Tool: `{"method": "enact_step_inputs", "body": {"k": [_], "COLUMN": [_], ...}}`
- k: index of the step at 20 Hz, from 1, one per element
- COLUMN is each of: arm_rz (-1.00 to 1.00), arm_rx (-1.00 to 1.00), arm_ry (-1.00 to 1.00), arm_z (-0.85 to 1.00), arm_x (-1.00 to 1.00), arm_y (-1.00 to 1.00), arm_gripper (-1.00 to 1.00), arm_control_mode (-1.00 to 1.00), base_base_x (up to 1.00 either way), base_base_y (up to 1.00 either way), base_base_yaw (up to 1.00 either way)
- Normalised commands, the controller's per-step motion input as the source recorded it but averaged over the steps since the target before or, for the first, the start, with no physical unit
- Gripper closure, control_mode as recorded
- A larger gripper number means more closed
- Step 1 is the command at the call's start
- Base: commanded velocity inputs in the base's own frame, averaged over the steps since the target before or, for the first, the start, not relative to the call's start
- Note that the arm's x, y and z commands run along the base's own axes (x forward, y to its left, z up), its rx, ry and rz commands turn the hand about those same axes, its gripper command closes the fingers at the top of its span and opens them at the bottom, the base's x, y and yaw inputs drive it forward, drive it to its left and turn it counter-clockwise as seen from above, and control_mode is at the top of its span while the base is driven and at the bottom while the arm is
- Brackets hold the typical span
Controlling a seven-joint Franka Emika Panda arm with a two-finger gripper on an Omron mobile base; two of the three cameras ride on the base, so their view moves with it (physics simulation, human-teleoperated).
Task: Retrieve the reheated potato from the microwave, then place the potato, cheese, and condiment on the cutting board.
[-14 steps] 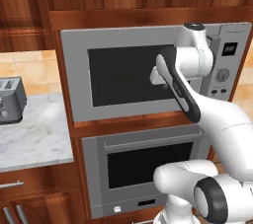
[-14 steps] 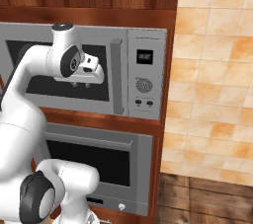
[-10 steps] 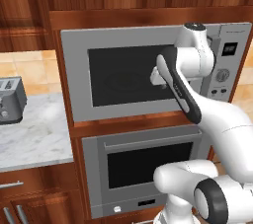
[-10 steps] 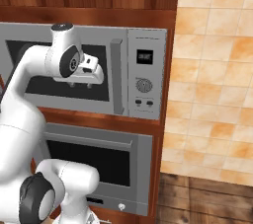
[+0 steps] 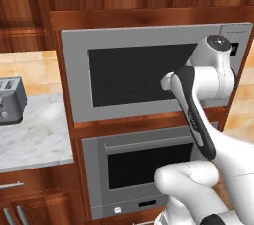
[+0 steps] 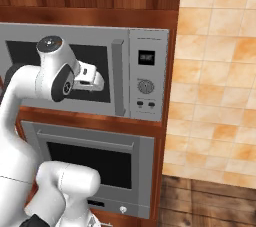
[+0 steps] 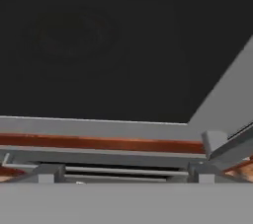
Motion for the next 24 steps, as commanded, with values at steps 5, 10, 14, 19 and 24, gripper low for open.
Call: {"method": "enact_step_inputs", "body": {"k": [5, 10, 14, 19, 24], "arm_rz": [-0.03, 0.0, 0.0, 0.0, 0.0], "arm_rx": [0.03, 0.03, 0.02, 0.04, 0.01], "arm_ry": [-0.08, -0.03, -0.02, -0.02, -0.01], "arm_z": [0.06, 0.12, 0.2, 0.18, 0.11], "arm_x": [-0.21, -0.09, -0.03, 0.03, 0.13], "arm_y": [-0.39, -0.45, -0.41, -0.38, -0.35], "arm_gripper": [-1.0, -1.0, -1.0, -1.0, -1.0], "arm_control_mode": [-1.0, -1.0, -1.0, -1.0, -1.0], "base_base_x": [0.0, 0.0, 0.0, 0.0, 0.0], "base_base_y": [0.0, 0.0, 0.0, 0.0, 0.0], "base_base_yaw": [0.0, 0.0, 0.0, 0.0, 0.0]}}
